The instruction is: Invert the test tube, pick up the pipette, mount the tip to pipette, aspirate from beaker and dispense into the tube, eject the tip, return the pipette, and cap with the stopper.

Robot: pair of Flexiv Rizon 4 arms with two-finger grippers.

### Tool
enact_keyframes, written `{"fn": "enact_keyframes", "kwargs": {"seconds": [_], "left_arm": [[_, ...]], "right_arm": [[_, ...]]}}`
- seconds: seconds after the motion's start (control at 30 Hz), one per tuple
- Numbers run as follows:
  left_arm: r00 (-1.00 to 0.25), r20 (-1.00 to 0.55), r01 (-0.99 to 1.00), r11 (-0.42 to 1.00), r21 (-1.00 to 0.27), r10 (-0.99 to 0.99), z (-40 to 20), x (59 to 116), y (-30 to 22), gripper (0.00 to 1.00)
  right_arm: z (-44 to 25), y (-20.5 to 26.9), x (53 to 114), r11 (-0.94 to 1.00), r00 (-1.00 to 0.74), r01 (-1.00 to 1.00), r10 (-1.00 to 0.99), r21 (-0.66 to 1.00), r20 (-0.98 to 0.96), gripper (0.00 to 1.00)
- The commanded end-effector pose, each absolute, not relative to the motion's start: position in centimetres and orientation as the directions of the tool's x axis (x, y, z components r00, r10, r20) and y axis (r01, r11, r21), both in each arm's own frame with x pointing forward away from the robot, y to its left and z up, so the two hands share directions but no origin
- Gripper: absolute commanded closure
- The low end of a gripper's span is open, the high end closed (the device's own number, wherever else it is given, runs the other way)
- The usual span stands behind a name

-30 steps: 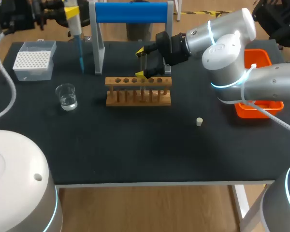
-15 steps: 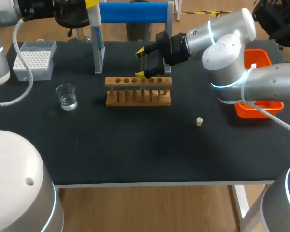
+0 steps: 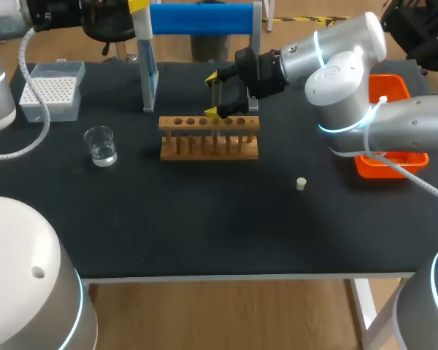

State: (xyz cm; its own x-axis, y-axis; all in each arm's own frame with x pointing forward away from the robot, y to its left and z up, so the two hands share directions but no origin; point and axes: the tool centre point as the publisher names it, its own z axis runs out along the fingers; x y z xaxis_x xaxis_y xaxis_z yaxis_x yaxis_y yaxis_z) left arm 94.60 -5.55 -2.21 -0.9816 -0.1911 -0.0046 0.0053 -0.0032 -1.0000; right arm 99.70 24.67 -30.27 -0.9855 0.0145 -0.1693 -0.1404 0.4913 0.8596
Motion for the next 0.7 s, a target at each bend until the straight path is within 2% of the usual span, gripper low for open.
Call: {"fn": "enact_keyframes", "kwargs": {"seconds": [0.03, 0.7], "left_arm": [[-0.982, -0.004, 0.004, -0.001, -1.0, -0.19, -2.1, 94.6, -5.5, 1.0], [-0.994, 0.048, -0.045, -0.036, -0.998, -0.093, 1.3, 95.1, -12.7, 1.0]], "right_arm": [[-30.3, 24.7, 99.8, 0.492, -0.985, -0.141, 0.013, 0.859, -0.169, 0.0], [-30.3, 24.7, 99.8, 0.492, -0.985, -0.141, 0.013, 0.859, -0.169, 0.0]]}}
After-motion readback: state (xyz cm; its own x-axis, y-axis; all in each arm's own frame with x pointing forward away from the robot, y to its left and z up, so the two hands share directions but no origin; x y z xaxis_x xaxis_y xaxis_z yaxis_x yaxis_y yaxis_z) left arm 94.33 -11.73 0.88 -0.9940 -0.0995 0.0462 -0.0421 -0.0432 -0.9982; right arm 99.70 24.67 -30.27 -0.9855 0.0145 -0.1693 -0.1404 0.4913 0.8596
